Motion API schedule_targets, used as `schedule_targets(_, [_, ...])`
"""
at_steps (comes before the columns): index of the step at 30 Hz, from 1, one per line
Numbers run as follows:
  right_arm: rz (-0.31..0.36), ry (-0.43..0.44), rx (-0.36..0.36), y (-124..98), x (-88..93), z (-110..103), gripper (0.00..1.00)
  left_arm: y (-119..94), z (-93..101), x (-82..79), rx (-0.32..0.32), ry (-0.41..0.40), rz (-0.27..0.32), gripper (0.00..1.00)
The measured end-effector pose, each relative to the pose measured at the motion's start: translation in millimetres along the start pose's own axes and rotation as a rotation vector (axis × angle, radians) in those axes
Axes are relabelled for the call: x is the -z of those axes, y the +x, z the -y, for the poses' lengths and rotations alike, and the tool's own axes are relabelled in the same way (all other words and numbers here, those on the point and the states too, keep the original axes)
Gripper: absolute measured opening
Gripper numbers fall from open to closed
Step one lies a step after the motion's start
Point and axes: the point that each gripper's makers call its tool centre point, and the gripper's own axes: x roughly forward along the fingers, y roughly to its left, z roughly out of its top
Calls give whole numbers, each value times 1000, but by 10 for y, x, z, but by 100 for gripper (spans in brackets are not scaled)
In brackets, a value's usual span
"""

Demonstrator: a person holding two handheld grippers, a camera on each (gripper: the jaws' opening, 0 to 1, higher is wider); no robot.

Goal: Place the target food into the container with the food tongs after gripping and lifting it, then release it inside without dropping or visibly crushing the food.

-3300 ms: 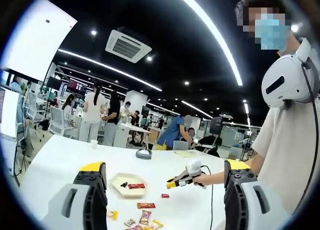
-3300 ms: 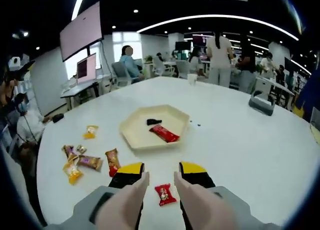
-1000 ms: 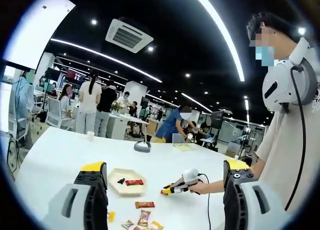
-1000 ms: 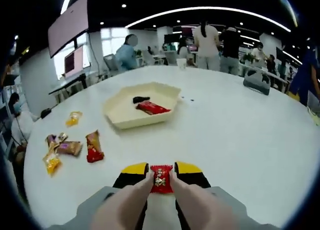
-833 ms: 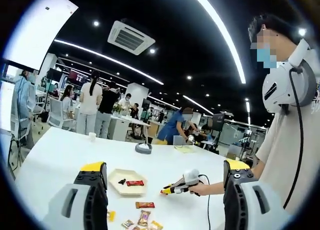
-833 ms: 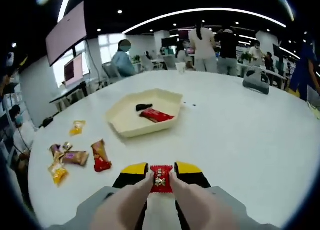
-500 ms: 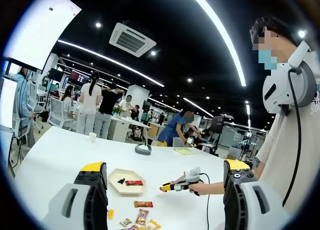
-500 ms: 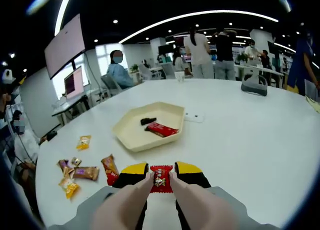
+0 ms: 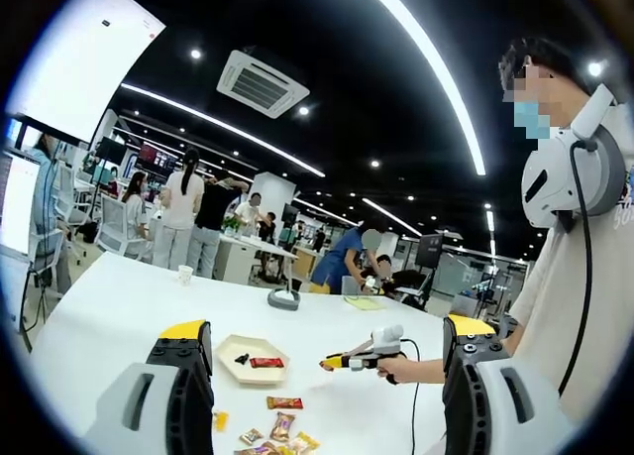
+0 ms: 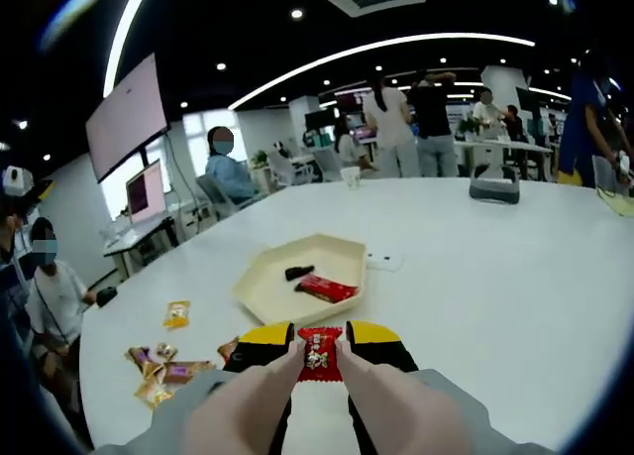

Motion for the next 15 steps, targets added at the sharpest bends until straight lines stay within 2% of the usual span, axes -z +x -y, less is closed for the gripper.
schedule_targets(7, [25,17,15,-23,-123,6,20,-115,-46,-11,-12,-6,5,97])
schedule_targets(15, [66,9,23,-17,-407,9,20,-283,-141,-24,-46,-18,16,97])
